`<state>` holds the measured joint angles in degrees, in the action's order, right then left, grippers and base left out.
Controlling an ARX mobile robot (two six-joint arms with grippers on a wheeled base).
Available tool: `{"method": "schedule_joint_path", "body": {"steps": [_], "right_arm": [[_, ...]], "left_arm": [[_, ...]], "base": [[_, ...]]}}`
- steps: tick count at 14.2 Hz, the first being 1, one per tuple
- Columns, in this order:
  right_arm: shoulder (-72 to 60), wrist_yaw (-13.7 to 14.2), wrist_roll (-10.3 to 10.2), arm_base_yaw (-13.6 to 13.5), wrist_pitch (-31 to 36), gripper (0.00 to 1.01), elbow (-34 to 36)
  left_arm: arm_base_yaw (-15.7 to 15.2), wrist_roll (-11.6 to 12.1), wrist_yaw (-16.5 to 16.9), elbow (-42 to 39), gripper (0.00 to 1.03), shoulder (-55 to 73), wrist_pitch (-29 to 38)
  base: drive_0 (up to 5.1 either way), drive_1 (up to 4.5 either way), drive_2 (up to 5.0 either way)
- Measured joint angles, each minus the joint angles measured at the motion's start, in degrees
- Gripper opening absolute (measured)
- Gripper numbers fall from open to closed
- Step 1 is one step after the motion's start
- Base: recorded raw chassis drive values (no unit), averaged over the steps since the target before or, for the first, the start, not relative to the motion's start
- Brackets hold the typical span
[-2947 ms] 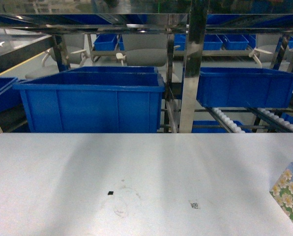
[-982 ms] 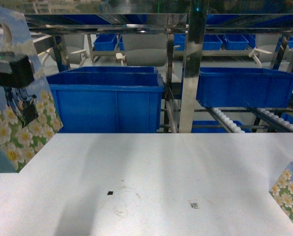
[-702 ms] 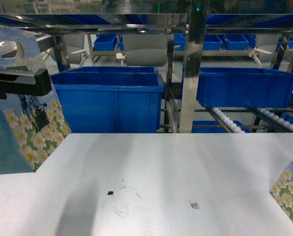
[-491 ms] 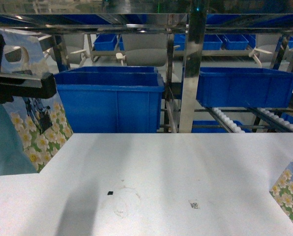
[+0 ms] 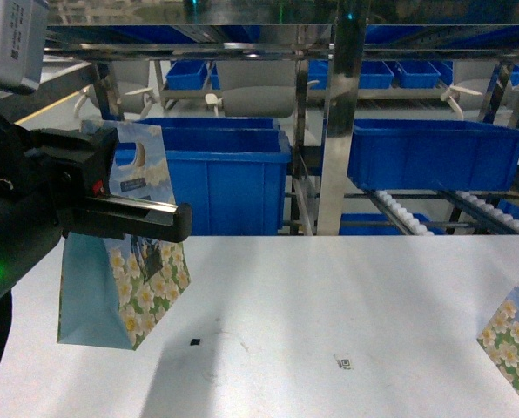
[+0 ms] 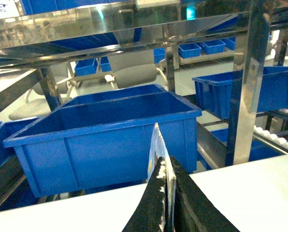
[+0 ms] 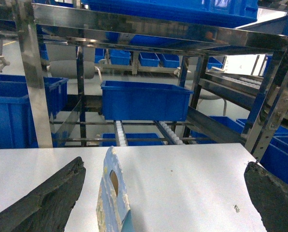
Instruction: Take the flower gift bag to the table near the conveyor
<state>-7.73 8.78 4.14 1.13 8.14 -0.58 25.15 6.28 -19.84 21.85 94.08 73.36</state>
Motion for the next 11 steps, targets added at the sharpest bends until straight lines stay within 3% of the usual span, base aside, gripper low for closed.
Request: {"method": "schedule_joint_path", "body": {"steps": [1, 2, 4, 11], "right_arm": [[0.0, 0.0, 0.0, 0.0, 0.0, 0.98, 0.0], [0.0, 0.0, 0.0, 0.0, 0.0, 0.98, 0.0], [0.0, 0.0, 0.0, 0.0, 0.0, 0.98, 0.0], [0.0, 0.02, 0.0, 0.0, 0.0, 0.98, 0.0]], "left_arm": [[-2.16, -1.79, 0.15, 2.99, 0.02, 8.04, 0.04], [-2.75, -2.01, 0.7, 5.81, 0.02, 13.31, -0.09], [-3.37, -4.83, 0.79, 10.47, 0.02, 17.44, 0.0], [-3.65, -5.27, 0.77, 11.65, 0.02, 19.19, 0.02]], "base": [[0.0, 0.0, 0.0], [0.0, 0.0, 0.0], [0.0, 0.0, 0.0], [0.0, 0.0, 0.0]]}}
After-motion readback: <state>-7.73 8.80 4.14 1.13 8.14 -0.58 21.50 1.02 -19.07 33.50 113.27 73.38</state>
